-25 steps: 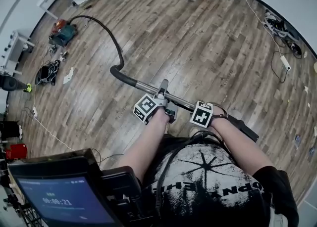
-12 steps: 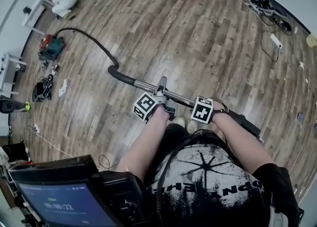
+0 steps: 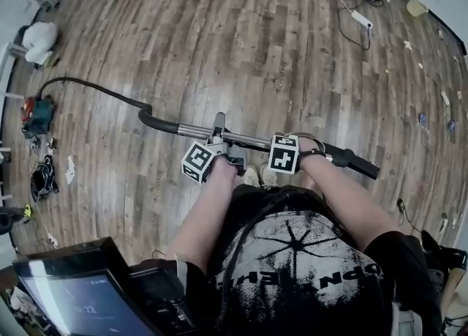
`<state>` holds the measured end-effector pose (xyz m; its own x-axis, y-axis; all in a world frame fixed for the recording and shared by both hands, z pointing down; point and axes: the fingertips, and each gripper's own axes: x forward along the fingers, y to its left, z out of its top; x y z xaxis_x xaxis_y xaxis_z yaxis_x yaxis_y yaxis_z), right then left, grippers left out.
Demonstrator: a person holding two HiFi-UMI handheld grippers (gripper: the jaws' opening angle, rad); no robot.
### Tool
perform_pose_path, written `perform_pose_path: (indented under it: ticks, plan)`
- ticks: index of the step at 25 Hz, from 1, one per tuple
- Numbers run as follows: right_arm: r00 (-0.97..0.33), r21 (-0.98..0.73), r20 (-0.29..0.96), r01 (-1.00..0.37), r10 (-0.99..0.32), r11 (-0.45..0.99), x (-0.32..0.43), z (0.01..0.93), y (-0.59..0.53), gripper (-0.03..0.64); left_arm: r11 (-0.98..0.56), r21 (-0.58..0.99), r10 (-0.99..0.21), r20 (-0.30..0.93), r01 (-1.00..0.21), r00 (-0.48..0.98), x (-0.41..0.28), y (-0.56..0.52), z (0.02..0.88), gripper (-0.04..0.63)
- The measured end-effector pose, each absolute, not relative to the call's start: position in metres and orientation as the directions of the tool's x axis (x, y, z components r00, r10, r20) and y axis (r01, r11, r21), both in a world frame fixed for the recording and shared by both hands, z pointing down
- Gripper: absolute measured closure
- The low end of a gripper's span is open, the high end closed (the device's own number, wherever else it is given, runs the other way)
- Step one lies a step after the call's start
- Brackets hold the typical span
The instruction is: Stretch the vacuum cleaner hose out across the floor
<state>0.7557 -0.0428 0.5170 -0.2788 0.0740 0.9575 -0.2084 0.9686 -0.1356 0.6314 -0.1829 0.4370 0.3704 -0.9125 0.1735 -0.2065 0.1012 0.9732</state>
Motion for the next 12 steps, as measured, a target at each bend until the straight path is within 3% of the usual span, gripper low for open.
perform_pose_path:
  ticks: [12]
  plan:
    - [-0.27, -0.08, 0.963, -0.316, -0.009, 0.946, 0.789, 0.53, -0.042, 0.531, 0.096, 0.971, -0.867, 0.19, -0.219, 0.461, 0.678, -0.191, 0.454, 0.552]
